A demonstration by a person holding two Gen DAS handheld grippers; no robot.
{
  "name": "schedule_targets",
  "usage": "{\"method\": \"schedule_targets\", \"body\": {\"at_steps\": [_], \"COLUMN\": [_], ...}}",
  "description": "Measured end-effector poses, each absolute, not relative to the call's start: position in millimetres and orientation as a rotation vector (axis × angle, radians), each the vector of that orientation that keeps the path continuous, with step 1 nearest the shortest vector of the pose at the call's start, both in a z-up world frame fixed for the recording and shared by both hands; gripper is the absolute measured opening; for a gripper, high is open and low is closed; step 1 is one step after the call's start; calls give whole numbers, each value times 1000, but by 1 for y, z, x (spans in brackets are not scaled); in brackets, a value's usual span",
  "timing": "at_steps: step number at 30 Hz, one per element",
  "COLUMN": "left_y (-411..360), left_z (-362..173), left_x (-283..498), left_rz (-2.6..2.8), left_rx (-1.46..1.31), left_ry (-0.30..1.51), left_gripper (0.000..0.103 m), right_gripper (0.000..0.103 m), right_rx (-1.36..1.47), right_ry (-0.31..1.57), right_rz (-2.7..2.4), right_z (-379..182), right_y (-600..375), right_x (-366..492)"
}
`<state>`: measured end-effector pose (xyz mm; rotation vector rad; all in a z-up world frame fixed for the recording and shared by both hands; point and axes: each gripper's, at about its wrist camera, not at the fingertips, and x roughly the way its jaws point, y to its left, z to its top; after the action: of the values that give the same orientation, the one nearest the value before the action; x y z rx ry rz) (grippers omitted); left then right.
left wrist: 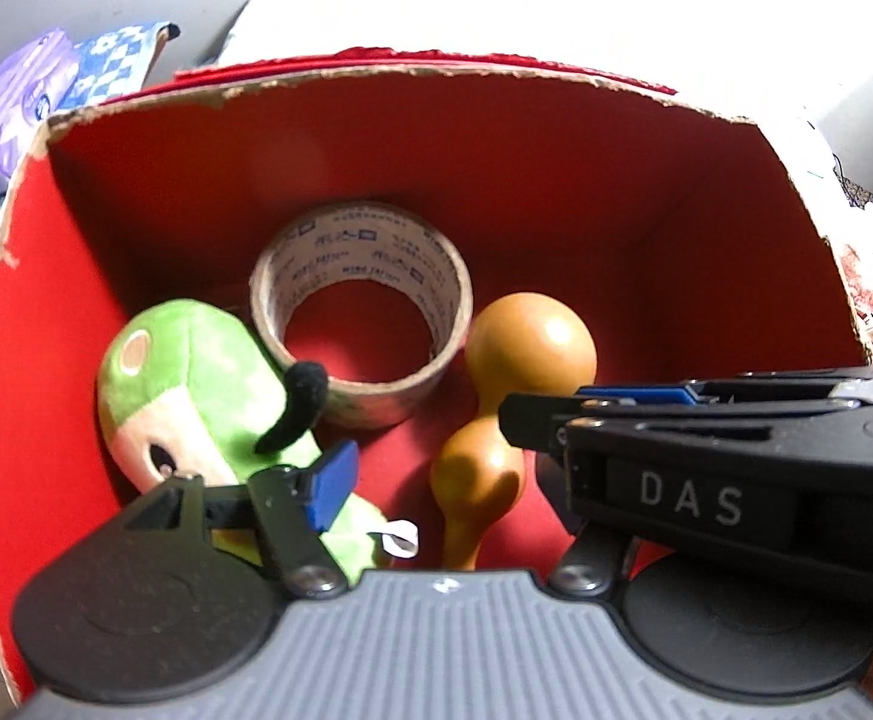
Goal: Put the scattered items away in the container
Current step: 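Withdraw both tools up and away from the red box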
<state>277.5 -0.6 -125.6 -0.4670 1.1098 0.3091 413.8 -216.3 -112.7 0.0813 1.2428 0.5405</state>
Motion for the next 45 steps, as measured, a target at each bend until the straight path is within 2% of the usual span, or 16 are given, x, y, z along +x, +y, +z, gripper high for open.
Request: {"method": "schedule_targets", "body": {"at_steps": [11,20,23,29,45], "left_y": [3,5,7,10,-5], "left_z": [-124,-123,-122,-117,-105], "left_x": [272,273,272,264,262], "left_rz": [272,244,235,218,285], "left_rx": [-447,-433,-447,-480,-424], "left_ry": [1084,1099,1099,1078,1064], "left_gripper": [70,67,66,66,71], "right_gripper": [35,40,36,36,40], "right_rx": [51,-9,-50,-86,-1], "right_ry": [1222,1296,1296,1295,1152], "right_rz": [520,522,564,641,522], "right_z": [-110,-122,-122,-118,-84], "right_y": [-216,-193,-185,-181,-229], "right_x": [413,432,431,424,402]}}
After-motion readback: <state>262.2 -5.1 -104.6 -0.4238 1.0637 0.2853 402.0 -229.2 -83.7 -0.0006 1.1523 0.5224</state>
